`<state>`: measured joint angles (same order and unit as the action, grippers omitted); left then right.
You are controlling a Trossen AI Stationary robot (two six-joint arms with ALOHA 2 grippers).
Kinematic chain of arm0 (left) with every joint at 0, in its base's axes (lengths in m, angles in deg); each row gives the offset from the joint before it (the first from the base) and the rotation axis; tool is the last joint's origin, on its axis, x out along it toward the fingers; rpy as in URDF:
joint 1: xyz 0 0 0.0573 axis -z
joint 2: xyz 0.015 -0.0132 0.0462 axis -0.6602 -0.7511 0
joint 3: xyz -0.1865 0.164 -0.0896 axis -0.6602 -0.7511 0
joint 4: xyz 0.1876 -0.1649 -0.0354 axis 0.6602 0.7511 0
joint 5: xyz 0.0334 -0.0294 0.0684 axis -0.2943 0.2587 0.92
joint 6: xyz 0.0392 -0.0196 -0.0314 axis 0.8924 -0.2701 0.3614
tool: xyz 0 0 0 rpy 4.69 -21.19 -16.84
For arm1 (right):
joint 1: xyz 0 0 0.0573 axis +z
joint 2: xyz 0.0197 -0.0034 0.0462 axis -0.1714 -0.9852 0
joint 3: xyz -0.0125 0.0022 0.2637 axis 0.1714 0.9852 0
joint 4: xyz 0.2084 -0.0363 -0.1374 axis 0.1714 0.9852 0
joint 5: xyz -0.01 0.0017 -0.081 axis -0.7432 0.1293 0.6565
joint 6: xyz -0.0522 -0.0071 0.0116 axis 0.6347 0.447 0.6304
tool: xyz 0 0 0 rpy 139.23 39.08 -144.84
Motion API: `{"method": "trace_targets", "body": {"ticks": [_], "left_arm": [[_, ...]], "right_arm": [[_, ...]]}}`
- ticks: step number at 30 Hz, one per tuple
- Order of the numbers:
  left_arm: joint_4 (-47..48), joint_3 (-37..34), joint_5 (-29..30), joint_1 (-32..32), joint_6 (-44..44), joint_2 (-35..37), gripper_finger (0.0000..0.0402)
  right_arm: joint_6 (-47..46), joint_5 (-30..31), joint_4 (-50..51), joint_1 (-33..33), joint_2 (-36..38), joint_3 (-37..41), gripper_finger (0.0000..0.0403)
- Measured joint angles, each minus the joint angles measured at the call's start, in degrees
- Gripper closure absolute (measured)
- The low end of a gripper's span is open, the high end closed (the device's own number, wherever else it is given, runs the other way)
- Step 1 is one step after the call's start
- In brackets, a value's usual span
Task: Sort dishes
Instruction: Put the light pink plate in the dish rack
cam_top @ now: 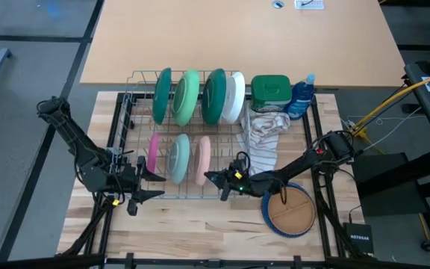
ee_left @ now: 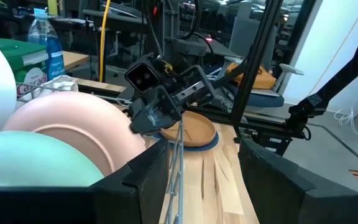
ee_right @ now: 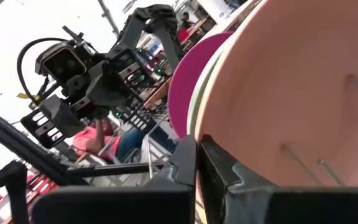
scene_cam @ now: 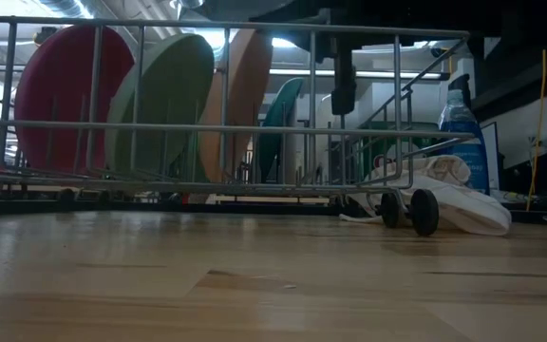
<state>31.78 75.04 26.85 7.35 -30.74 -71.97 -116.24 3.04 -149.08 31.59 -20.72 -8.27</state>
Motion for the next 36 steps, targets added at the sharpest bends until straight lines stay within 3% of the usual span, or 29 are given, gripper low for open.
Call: {"method": "trace_targets", "body": {"ticks": [7,20,36], "left_arm": [[0.0,0.0,0.0,0.0,0.0,0.0,0.0218],[0.04,0.02,0.0,0.0,0.12,0.0,0.0218],[0.02,0.0,-0.02,0.0,0.0,-0.02,0.0218]], "right_arm": [[-0.04,-0.06,0.09,-0.75,0.0,0.0,0.0389],[-0.04,-5.84,0.07,-3.11,0.02,-0.04,0.0307],[-2.99,-3.44,-1.33,-3.34,0.13,-0.08,0.0304]]}}
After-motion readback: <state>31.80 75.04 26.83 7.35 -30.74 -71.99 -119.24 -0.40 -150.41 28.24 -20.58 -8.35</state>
